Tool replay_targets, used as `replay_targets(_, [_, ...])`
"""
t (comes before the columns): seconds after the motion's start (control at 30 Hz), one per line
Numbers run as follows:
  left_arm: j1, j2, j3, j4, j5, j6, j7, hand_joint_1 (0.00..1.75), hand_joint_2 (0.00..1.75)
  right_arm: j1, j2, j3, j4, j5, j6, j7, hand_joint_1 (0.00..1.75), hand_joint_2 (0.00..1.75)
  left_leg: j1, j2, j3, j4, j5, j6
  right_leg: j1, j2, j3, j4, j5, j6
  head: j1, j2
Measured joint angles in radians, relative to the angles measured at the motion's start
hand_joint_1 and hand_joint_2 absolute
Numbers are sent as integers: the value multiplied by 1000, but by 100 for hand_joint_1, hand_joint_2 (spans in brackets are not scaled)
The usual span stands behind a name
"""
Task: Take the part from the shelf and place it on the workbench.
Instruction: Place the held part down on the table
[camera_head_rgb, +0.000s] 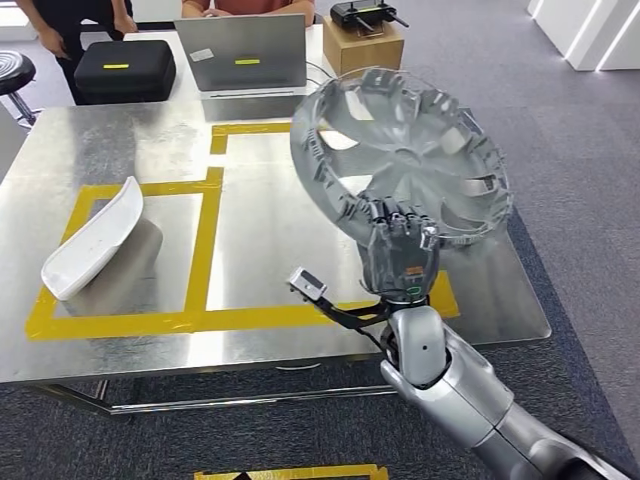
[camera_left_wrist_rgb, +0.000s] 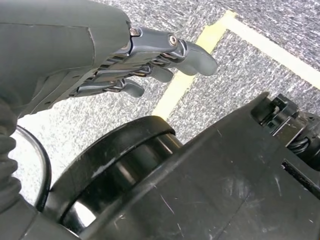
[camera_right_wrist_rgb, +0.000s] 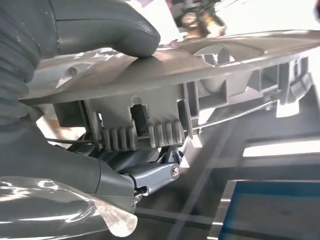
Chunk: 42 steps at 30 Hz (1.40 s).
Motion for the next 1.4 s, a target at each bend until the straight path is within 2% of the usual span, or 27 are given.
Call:
replay_targets(0.13, [-2,6,-8,0,0,-2,0,0,175,-35,-37,81,65,-1,0,7,175,175,0,-1,0,-1,0,0,1,-3,0,0,-1,-1,0,0])
replay_targets(0.37, [-3,10,-11,0,1,-2,0,0,175,-52,-64,118,110,-1,0,14,175,175,0,-1,-1,-1,0,0,0,-1,-1,1,-1,-1,0,0])
replay_targets(0.93, [-7,14,-28,0,4,-5,3,0,175,-62,-76,167,206,-1,0,7,175,175,0,-1,-1,-1,0,0,0,-2,-1,1,-1,-1,0,0])
replay_targets(1.2, [-10,15,-37,0,3,-7,11,0,175,-70,-76,251,238,-1,0,12,175,175,0,-1,-1,-2,0,0,0,-2,-1,1,-1,-1,0,0])
replay_targets(1.4, [-11,15,-41,-1,2,-6,11,0,175,-72,-76,280,250,-1,-1,12,175,175,0,-1,-1,-2,0,0,0,-2,-1,1,-1,-1,0,0])
